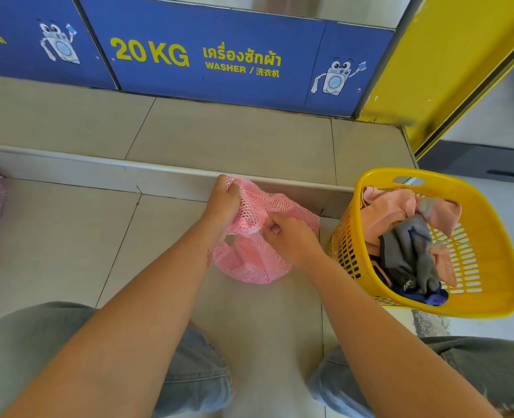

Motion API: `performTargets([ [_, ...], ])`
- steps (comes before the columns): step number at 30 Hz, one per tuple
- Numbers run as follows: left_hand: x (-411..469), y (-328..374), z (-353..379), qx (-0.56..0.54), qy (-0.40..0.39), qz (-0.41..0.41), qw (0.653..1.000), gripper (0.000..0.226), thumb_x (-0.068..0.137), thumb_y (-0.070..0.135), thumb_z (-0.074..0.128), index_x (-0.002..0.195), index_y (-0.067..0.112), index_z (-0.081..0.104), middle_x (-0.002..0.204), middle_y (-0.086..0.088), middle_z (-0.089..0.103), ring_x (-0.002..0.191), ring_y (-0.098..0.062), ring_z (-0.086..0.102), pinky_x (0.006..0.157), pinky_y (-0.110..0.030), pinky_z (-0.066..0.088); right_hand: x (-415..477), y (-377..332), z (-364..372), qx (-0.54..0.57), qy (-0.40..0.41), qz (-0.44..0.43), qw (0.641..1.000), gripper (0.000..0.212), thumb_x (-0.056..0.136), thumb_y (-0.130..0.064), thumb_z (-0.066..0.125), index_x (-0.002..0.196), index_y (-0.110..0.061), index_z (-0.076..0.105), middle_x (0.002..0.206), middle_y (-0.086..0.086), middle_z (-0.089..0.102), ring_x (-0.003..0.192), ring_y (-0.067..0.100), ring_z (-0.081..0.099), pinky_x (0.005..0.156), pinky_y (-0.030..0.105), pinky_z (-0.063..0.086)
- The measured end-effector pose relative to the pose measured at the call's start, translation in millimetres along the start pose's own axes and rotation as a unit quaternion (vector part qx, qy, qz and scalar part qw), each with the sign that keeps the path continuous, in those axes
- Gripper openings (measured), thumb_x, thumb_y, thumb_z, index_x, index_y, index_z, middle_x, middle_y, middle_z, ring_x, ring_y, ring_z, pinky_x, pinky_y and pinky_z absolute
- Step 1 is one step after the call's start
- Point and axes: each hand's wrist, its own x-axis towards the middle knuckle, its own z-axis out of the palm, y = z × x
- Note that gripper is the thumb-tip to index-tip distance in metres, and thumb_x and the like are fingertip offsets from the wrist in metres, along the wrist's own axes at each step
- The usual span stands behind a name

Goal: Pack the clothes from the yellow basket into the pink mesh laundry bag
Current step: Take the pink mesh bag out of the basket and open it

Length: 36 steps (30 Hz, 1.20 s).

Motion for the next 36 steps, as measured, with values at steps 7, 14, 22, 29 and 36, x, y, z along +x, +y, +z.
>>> performTargets([
  [7, -17.7, -19.0, 10.3, 0.142, -0.035, 0.064, 0.987, 0.082, 0.081, 0.071, 0.054, 0.139, 0.019, 0.029, 0.133, -0.014, 0.056, 0.113, -0.034, 0.059, 0.09, -0.041, 0.051, 6.4, -9.3, -3.3, 0.07, 0.01, -0.003, 0.997, 0.011, 0.095, -0.022, 0.055, 0.088, -0.016, 0.059, 0.084, -0.006, 0.064, 0.081, 0.019, 0.06, 0.073, 0.036, 0.051],
  [14, -14.1, -30.4, 15.7, 0.156, 0.061, 0.15, 0.974, 0.024, 0.098, 0.037, 0.052, 0.099, 0.013, 0.052, 0.076, 0.001, 0.055, 0.066, -0.019, 0.051, 0.054, -0.029, 0.04, 8.4, -16.6, -10.8, 0.16, 0.003, 0.029, 0.987, 0.018, 0.093, -0.009, 0.054, 0.082, -0.017, 0.065, 0.075, -0.006, 0.068, 0.082, 0.026, 0.066, 0.083, 0.047, 0.054],
  [22, -8.4, -33.3, -17.7, 0.206, 0.052, 0.218, 0.952, 0.021, 0.1, 0.037, 0.05, 0.107, 0.017, 0.047, 0.07, 0.003, 0.058, 0.058, -0.012, 0.053, 0.047, -0.026, 0.037, 29.1, -6.1, -32.2, 0.056, 0.144, 0.152, 0.976, 0.02, 0.098, -0.02, 0.042, 0.102, -0.014, 0.06, 0.097, 0.005, 0.066, 0.079, 0.022, 0.06, 0.065, 0.034, 0.048],
  [29, -12.0, -55.8, -51.4, 0.399, 0.083, 0.166, 0.898, 0.041, 0.1, 0.044, 0.041, 0.132, 0.018, 0.037, 0.105, -0.016, 0.062, 0.081, -0.033, 0.061, 0.062, -0.033, 0.042, 40.2, 0.0, -51.7, 0.104, 0.184, 0.15, 0.966, 0.02, 0.099, -0.022, 0.044, 0.107, -0.012, 0.06, 0.101, 0.006, 0.068, 0.086, 0.022, 0.06, 0.066, 0.028, 0.043],
  [36, -24.3, -23.9, -5.7, 0.433, 0.06, 0.345, 0.831, 0.066, 0.087, 0.064, 0.051, 0.136, 0.02, 0.049, 0.142, -0.013, 0.045, 0.132, -0.033, 0.039, 0.11, -0.047, 0.028, 34.0, -15.8, -47.3, 0.106, 0.132, 0.05, 0.984, 0.012, 0.098, -0.02, 0.049, 0.1, -0.016, 0.06, 0.077, -0.008, 0.058, 0.064, 0.007, 0.051, 0.052, 0.024, 0.035],
])
